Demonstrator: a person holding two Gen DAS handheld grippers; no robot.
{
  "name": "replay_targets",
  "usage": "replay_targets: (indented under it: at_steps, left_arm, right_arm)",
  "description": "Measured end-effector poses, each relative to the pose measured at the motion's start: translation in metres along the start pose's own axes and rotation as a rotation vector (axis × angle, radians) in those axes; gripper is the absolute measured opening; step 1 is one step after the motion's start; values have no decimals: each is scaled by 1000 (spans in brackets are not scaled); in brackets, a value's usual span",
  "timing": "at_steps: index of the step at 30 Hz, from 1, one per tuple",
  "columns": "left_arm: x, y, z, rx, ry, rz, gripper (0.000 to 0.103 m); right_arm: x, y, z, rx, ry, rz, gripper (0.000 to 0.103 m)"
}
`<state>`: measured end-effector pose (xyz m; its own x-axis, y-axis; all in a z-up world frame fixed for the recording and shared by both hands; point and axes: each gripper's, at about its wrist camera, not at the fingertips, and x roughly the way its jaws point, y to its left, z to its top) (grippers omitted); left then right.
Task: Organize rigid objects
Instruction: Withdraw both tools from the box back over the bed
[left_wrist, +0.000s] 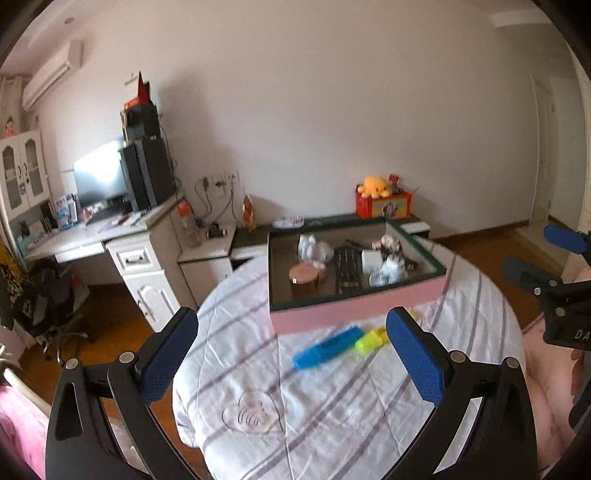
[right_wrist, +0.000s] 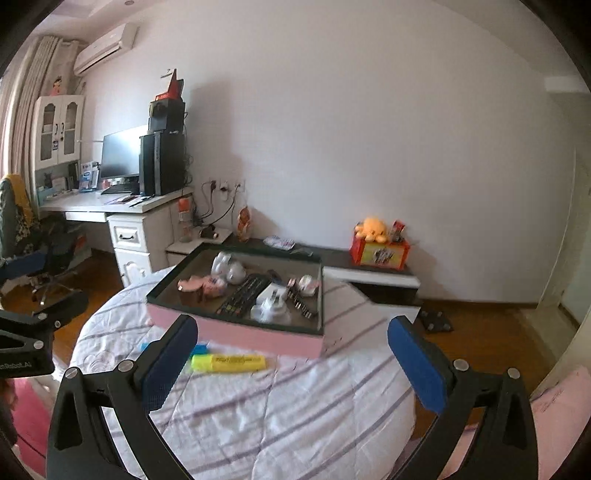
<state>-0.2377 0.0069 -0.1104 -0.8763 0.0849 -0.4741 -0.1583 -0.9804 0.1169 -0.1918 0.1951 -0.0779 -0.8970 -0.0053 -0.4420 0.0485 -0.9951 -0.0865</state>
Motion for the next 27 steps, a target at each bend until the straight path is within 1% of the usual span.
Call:
replay_targets:
  at_steps: [4,13,15,19,22,24,27]
  left_arm:
    - [10,3,-5,4,30,25,103]
    - [33,11,-10,13,72,3,103]
    - [42,16,-11,7,89,-2,103]
    - [61,26,-13,-4,127,19,103]
    - [75,33,-16,-11,158,12,103]
    - [85,36,-17,-6,175,24,103]
    - [97,42,-17,-12,190,15,103]
  right_arm:
    - [10,1,-8,1,33,-4,103]
    - [34,4,-17,21,92,6,103]
    - [43,7,-21,23,119,5,103]
    - [68,17,-33,35,185,27,103]
    - [91,31,-42,32,242,51,103]
    - [105,41,-48,28,277,50,103]
    - [127,54,-55,55,333,66,103]
